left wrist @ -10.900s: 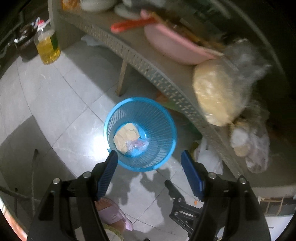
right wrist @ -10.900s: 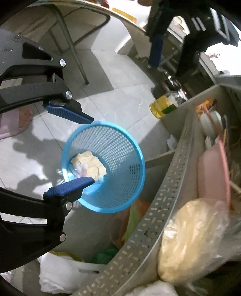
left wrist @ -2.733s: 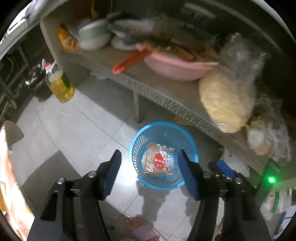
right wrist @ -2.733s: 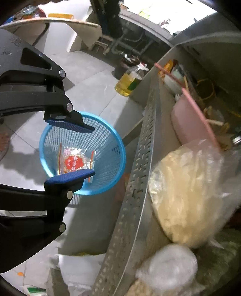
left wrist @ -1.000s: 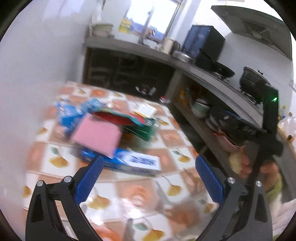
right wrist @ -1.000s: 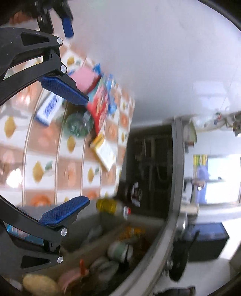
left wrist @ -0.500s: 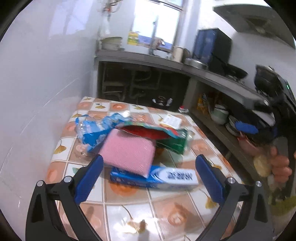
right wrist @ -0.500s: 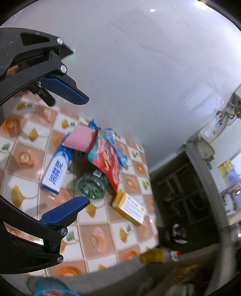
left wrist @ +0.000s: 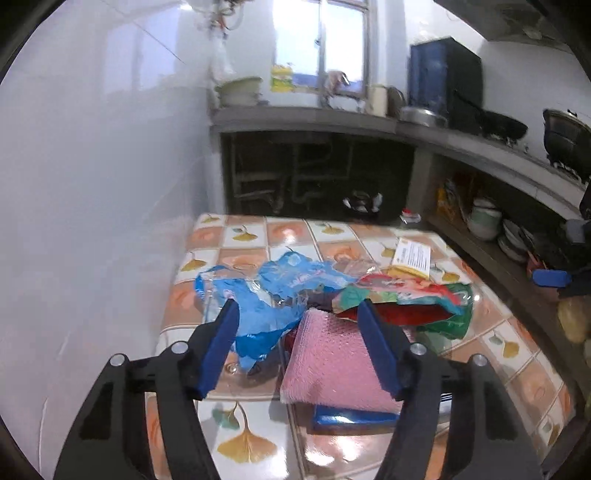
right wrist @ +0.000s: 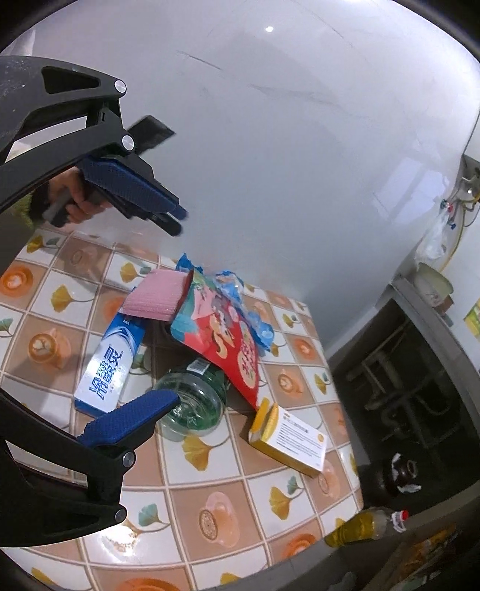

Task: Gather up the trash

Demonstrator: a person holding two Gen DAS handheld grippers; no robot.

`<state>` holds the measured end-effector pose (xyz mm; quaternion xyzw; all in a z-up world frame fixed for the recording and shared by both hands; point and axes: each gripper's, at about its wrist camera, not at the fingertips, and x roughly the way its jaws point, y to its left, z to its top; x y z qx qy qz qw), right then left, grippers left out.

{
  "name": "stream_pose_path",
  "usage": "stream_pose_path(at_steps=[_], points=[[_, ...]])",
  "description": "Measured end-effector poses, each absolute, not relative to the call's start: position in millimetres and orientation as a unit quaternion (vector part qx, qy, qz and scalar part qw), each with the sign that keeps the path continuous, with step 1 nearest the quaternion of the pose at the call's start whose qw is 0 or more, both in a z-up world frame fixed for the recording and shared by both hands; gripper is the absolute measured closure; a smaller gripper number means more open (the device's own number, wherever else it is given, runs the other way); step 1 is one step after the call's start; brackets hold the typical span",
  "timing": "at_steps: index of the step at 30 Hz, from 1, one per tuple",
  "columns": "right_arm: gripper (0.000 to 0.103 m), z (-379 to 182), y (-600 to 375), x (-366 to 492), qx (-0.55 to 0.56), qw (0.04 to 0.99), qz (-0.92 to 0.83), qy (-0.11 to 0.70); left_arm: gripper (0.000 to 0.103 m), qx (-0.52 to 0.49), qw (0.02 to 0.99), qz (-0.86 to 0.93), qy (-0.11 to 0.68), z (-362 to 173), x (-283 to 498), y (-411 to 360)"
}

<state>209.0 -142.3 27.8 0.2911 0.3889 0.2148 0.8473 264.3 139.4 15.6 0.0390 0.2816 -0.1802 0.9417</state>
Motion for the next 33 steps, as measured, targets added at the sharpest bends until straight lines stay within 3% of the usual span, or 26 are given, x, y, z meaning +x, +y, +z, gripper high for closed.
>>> stream_pose_path(at_steps=[3, 5, 10, 19, 25, 33], points=[[0.011, 25, -140, 210, 0.288, 0.845, 0.218, 0.394, 0.042, 0.051, 0.932, -0.197, 0.301, 4, 287, 141], [0.011, 23, -141, 210, 0.288, 0.844, 0.218, 0.397, 0.049, 0.059, 0.924, -0.201, 0.321, -4, 304, 141], [0.011, 20, -143, 211, 0.296, 0.839, 0.219, 0.401, 0.057, 0.055, 0.905, -0.216, 0.363, -22, 331, 144], [0.012, 18, -144, 209, 0.298, 0.838, 0.217, 0.403, 0.099, 0.033, 0.886, -0.237, 0.396, -35, 337, 143], [0.013, 19, -140, 213, 0.303, 0.834, 0.224, 0.403, 0.102, 0.029, 0.908, -0.221, 0.355, -16, 321, 147], [0.022, -4, -117, 254, 0.396, 0.770, 0.262, 0.427, 0.102, 0.017, 0.915, -0.222, 0.337, -2, 309, 149]])
